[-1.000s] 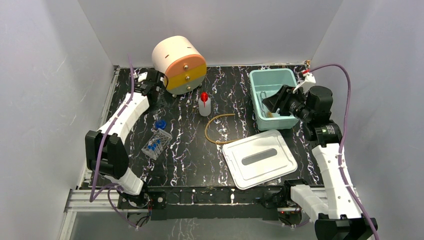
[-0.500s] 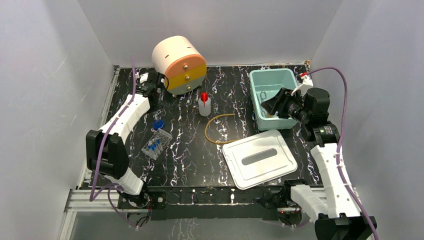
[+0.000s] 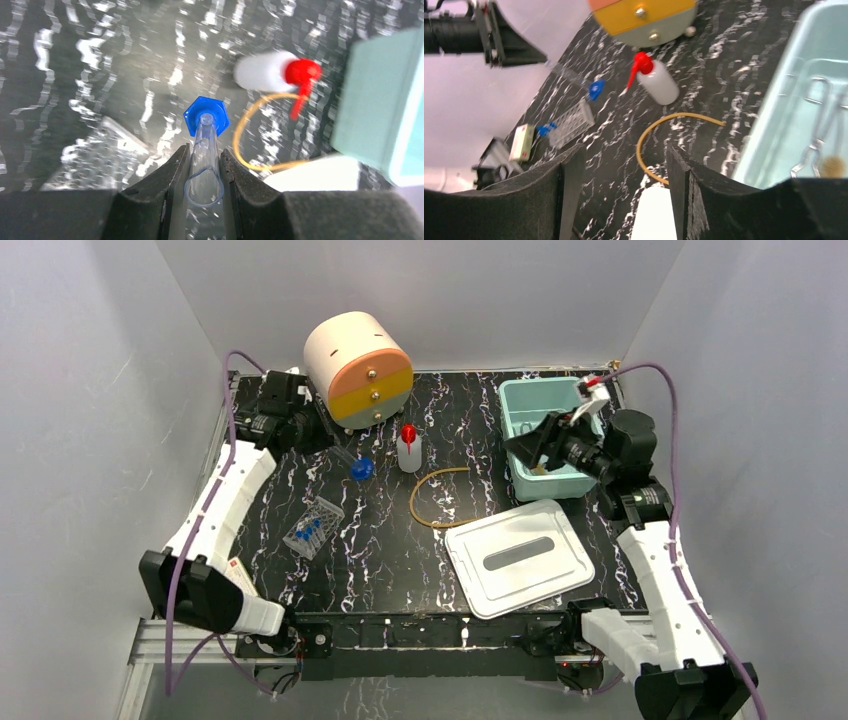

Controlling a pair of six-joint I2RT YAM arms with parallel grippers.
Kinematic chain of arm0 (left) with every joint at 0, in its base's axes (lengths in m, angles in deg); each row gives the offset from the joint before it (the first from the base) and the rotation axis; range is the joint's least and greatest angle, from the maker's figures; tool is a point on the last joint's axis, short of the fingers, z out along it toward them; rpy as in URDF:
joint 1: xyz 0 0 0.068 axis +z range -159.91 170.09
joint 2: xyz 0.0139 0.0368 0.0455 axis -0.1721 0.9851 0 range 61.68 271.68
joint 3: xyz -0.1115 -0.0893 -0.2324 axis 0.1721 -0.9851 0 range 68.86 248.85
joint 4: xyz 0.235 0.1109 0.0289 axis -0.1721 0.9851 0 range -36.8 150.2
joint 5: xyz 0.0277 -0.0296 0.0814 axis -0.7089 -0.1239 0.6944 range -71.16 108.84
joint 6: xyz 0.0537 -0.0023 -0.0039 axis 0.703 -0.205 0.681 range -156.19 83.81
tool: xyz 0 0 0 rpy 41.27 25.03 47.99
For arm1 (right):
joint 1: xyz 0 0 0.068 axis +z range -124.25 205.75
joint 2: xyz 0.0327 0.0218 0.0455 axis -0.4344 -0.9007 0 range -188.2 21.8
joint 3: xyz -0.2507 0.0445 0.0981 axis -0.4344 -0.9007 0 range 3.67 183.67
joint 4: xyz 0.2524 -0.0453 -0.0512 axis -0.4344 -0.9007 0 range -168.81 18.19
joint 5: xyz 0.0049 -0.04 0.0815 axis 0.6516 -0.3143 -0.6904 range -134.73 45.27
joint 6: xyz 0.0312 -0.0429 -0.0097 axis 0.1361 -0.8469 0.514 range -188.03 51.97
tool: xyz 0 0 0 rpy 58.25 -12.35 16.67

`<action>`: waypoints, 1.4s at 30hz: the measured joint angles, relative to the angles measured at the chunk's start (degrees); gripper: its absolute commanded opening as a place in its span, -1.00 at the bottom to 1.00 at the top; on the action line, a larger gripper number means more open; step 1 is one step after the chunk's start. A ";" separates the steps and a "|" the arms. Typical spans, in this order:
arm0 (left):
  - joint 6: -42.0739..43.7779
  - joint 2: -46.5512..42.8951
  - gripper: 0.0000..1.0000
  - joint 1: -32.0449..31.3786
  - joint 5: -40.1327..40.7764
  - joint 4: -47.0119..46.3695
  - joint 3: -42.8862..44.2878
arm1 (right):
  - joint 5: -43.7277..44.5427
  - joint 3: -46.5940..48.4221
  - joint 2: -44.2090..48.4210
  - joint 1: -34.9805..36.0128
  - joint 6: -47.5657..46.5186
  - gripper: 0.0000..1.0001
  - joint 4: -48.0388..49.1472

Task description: Organize the chemistry lab equipment

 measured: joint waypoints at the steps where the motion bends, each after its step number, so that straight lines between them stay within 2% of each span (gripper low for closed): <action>1: -0.50 -0.90 -0.84 -0.04 -2.36 0.04 0.00 | -0.22 0.02 -0.57 1.75 -0.42 0.40 0.96; 9: -3.63 -4.63 -0.83 -2.38 -21.18 0.15 -1.99 | 6.05 1.55 -8.35 25.73 -4.76 0.46 3.30; 18: -2.49 -6.84 -0.83 -6.93 -34.80 -2.69 -7.45 | 15.76 6.10 -15.78 41.09 -8.04 0.52 4.55; 22: -1.07 -9.40 -0.82 -7.78 -40.48 -5.14 -10.86 | 18.01 8.04 -18.67 44.52 -9.64 0.53 4.55; 30: 1.38 -12.90 -0.81 -7.78 -46.29 -7.74 -12.13 | 15.87 7.08 -19.23 45.20 -11.45 0.51 3.13; 34: 2.27 -12.90 -0.80 -7.78 -47.87 -7.96 -12.31 | 14.86 3.37 -16.68 45.35 -10.71 0.32 2.93; 42: 3.32 -12.85 -0.79 -7.78 -49.62 -7.98 -12.31 | 14.69 3.02 -16.98 45.38 -10.25 -0.15 2.80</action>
